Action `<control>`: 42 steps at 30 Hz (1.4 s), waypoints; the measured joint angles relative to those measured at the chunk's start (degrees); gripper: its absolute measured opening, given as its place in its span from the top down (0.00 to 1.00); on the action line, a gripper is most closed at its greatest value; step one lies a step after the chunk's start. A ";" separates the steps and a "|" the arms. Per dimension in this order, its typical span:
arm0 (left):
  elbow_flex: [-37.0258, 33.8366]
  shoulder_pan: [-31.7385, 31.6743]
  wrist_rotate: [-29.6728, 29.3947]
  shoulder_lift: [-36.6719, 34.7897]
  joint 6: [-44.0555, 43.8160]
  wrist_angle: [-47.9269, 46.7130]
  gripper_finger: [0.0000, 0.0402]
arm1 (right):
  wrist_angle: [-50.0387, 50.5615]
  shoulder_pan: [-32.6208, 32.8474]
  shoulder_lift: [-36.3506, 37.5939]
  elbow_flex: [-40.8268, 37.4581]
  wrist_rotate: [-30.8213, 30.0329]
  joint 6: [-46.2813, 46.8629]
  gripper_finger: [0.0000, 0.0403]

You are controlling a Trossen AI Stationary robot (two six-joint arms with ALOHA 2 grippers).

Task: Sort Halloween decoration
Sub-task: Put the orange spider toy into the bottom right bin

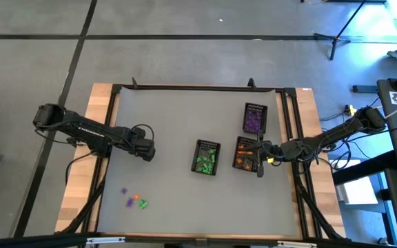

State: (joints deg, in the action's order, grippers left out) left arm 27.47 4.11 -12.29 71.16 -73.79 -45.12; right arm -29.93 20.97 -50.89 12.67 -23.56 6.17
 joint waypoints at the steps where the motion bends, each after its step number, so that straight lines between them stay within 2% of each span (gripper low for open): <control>1: -0.30 0.01 0.01 -0.02 -0.08 0.23 0.65 | 0.00 0.00 0.00 0.00 0.01 0.00 0.81; 5: -0.46 0.01 0.09 0.03 -0.08 0.60 0.74 | 0.00 0.00 0.01 0.00 -0.02 0.00 0.81; 13: 3.10 0.68 0.13 -0.40 5.22 -1.30 0.98 | 0.00 0.00 0.00 0.00 -0.02 0.24 0.81; 19: 7.83 1.99 -0.83 -0.74 7.05 -2.16 0.99 | 0.04 0.00 0.01 0.01 -0.02 1.00 0.81; 23: 12.06 3.90 -5.53 -0.75 10.87 0.99 1.00 | 0.04 0.00 -0.01 0.00 0.05 1.03 0.81; 26: 14.81 5.35 -9.30 -0.79 18.02 8.32 0.99 | 0.07 0.00 -0.01 0.00 0.69 1.05 0.81; 31: 15.10 7.09 -11.83 -0.27 37.06 34.81 0.99 | -0.81 0.00 -0.65 0.00 3.11 1.47 0.81; 34: 14.81 8.20 -11.86 1.81 46.12 46.66 0.99 | -5.95 0.00 -2.85 0.00 4.13 3.40 0.81; 37: 14.81 8.93 -11.54 5.15 51.43 56.00 0.99 | -12.49 -0.02 -6.52 0.07 4.12 4.17 0.81; 42: 14.78 9.04 -6.48 13.08 54.94 69.76 0.99 | -22.26 -0.01 -14.78 0.11 2.22 3.97 0.81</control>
State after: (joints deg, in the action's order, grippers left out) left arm 42.26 13.15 -18.77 84.24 -18.85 24.64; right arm -52.19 20.96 -65.67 12.78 -21.34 10.14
